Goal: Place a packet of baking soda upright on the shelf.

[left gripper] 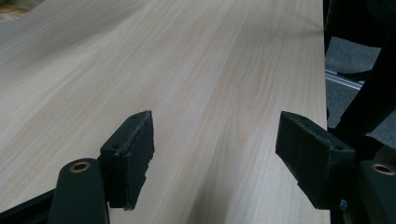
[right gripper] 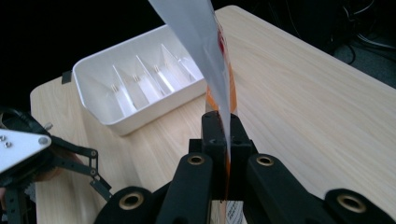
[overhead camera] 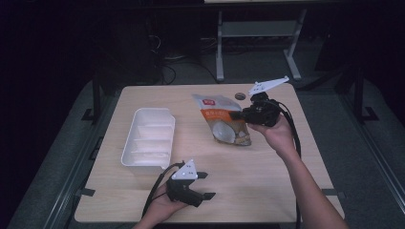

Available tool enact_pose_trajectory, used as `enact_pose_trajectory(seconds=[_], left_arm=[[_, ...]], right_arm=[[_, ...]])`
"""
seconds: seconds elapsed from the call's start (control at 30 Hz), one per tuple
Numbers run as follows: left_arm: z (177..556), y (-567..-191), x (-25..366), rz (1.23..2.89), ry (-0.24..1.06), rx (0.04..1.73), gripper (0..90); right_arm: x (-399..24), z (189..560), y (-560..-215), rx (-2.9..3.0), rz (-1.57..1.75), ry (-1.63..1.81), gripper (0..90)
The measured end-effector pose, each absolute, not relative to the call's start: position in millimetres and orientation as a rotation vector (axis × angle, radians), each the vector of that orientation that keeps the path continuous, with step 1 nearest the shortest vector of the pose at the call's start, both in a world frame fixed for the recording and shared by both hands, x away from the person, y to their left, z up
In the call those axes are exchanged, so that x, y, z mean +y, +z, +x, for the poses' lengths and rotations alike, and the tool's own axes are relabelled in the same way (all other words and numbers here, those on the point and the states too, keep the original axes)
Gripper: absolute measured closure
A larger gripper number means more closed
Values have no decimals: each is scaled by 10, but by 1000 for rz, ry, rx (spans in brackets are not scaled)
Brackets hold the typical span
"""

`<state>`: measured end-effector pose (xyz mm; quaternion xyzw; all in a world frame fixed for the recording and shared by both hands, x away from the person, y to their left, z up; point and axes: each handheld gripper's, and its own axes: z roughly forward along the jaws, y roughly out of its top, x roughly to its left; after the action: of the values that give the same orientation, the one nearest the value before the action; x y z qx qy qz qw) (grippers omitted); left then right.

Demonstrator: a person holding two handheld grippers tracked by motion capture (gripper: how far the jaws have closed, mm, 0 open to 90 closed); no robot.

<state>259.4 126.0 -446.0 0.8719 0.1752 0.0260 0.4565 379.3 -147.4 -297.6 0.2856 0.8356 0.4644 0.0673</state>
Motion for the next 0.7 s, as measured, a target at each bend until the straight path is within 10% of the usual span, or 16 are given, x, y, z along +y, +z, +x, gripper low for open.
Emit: enact_pose_trajectory(seconds=[0.7], left_arm=[[2584, -4490, 1279, 2152, 63, 447, 249]], right_arm=[[-940, 3987, -2822, 2550, 751, 1441, 896]])
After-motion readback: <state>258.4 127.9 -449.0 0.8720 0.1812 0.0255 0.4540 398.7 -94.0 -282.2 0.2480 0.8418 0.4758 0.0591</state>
